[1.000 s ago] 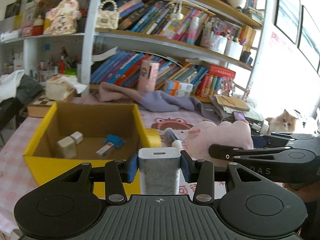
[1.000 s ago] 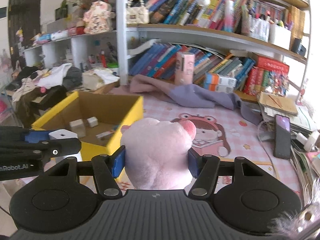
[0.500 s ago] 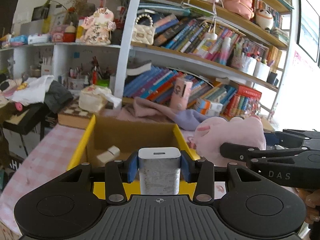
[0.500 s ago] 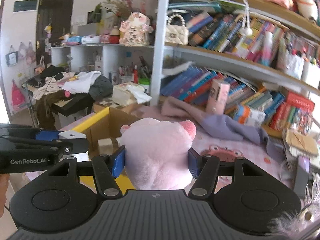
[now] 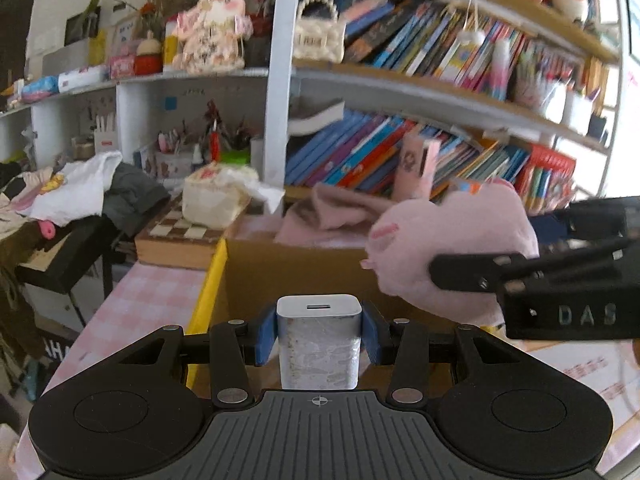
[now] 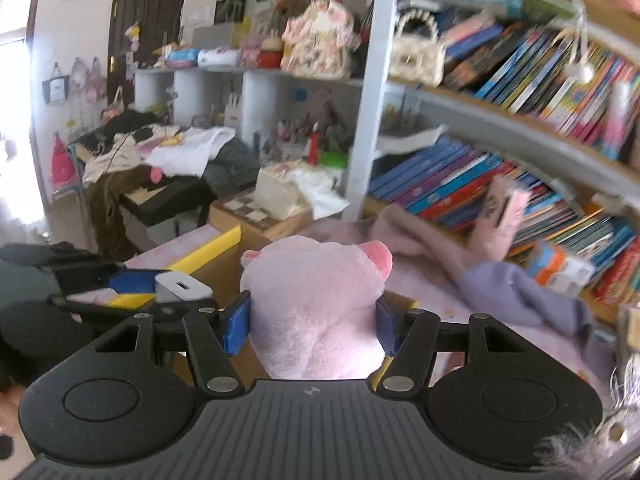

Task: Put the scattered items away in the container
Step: 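Lower the charger and plush into the yellow box with both tools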

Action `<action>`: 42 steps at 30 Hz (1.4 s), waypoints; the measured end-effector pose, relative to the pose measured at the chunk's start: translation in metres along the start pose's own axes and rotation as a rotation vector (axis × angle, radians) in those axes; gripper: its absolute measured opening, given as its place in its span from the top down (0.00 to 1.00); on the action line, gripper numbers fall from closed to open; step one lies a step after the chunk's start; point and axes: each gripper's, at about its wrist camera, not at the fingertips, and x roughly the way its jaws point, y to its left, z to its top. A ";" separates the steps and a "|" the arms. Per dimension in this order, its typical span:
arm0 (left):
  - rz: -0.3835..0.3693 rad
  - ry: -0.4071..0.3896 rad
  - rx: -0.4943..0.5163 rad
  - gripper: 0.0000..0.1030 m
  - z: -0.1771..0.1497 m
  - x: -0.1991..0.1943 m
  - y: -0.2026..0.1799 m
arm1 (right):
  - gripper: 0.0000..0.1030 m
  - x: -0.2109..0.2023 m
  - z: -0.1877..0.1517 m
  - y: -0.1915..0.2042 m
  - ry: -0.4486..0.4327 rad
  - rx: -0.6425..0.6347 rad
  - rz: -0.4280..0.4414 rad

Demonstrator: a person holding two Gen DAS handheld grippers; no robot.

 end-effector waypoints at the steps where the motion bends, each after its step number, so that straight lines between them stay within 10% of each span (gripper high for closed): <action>1: 0.005 0.021 0.003 0.59 -0.002 0.007 0.001 | 0.43 0.010 0.002 -0.001 0.020 0.009 0.013; 19: 0.032 0.263 0.144 0.59 -0.022 0.074 0.002 | 0.43 0.151 0.009 0.012 0.292 0.002 0.024; 42: -0.010 0.230 0.167 0.56 -0.020 0.077 0.006 | 0.31 0.190 -0.002 0.004 0.456 0.083 0.047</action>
